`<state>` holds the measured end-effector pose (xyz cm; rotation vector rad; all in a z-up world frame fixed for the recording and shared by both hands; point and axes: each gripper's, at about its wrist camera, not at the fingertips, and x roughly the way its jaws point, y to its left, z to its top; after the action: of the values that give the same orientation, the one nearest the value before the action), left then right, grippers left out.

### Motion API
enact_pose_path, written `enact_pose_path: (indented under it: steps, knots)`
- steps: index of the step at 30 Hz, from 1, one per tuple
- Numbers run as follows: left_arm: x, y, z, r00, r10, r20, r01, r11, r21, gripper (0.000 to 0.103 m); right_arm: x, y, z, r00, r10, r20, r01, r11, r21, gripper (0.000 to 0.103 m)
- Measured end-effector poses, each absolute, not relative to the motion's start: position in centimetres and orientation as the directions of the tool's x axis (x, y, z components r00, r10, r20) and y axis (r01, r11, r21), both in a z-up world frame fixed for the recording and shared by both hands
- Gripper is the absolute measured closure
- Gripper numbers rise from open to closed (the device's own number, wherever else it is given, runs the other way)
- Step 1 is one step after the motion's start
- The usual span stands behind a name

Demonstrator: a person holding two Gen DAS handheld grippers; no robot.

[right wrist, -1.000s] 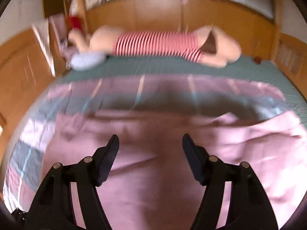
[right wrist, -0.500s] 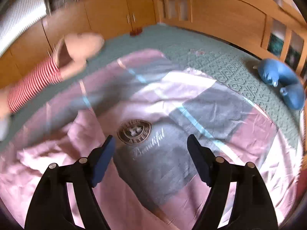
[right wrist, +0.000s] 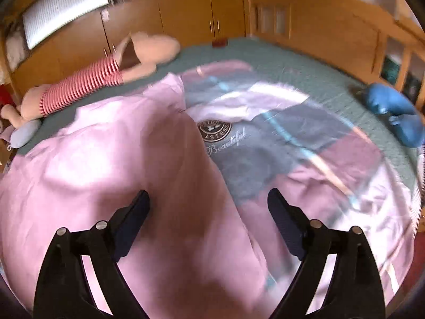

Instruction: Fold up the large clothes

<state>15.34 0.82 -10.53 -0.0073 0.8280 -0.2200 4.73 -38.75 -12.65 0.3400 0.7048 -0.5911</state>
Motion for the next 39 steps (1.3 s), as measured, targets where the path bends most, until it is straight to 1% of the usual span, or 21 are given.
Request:
enact_pose_path:
  steps: [1,3,5,6,8,9,12,15,22,27,39]
  knots:
    - [14.5,0.4,-9.8,0.671,-0.186,-0.718,0.204,0.977,-0.063,0.016,3.7,-37.4,-12.1,0.629,-0.379,-0.679,0.591,0.801,0.100,0.013]
    - [12.1,-0.4,-8.5,0.701,-0.164,-0.694,0.229,0.973,0.001,0.013,1.6,-33.8,-10.4,0.688,-0.295,-0.663,0.506,0.850,0.146,0.012]
    - [9.7,-0.9,-7.5,0.714,-0.151,-0.684,0.242,0.970,0.038,0.011,0.3,-29.9,-9.0,0.729,-0.225,-0.647,0.420,0.893,0.163,0.007]
    - [8.2,-1.1,-6.8,0.711,-0.150,-0.687,0.246,0.968,0.043,0.010,-0.8,-27.7,-8.1,0.748,-0.204,-0.631,0.379,0.912,0.154,0.006]
    - [6.1,-1.3,-5.6,0.714,-0.188,-0.674,0.269,0.963,0.017,0.005,-2.5,-23.8,-6.8,0.773,-0.204,-0.601,0.329,0.938,0.104,0.002]
    - [4.7,-1.4,-5.0,0.728,-0.207,-0.653,0.283,0.959,0.010,0.002,-3.2,-22.4,-6.4,0.778,-0.217,-0.589,0.320,0.945,0.074,0.001]
    - [1.1,-1.5,-4.0,0.787,-0.188,-0.587,0.284,0.956,0.076,0.002,-5.5,-18.9,-5.3,0.790,-0.255,-0.558,0.305,0.952,-0.003,0.001]
    - [-0.6,-1.6,-3.9,0.800,-0.179,-0.573,0.289,0.951,0.107,0.002,-7.0,-17.6,-4.8,0.791,-0.271,-0.549,0.305,0.952,-0.031,0.001]
    - [-2.3,-1.0,-3.1,0.797,-0.171,-0.580,0.264,0.961,0.079,0.002,-8.8,-16.2,-4.1,0.791,-0.267,-0.550,0.311,0.950,-0.013,0.001]
    - [-2.7,-0.2,-2.7,0.792,-0.192,-0.580,0.261,0.965,0.037,0.002,-9.6,-15.9,-3.8,0.792,-0.265,-0.551,0.312,0.950,-0.008,0.001]
    - [-2.9,-0.3,-2.6,0.792,-0.192,-0.580,0.264,0.964,0.042,0.002,-10.2,-15.5,-3.5,0.794,-0.274,-0.542,0.313,0.949,-0.021,0.001]
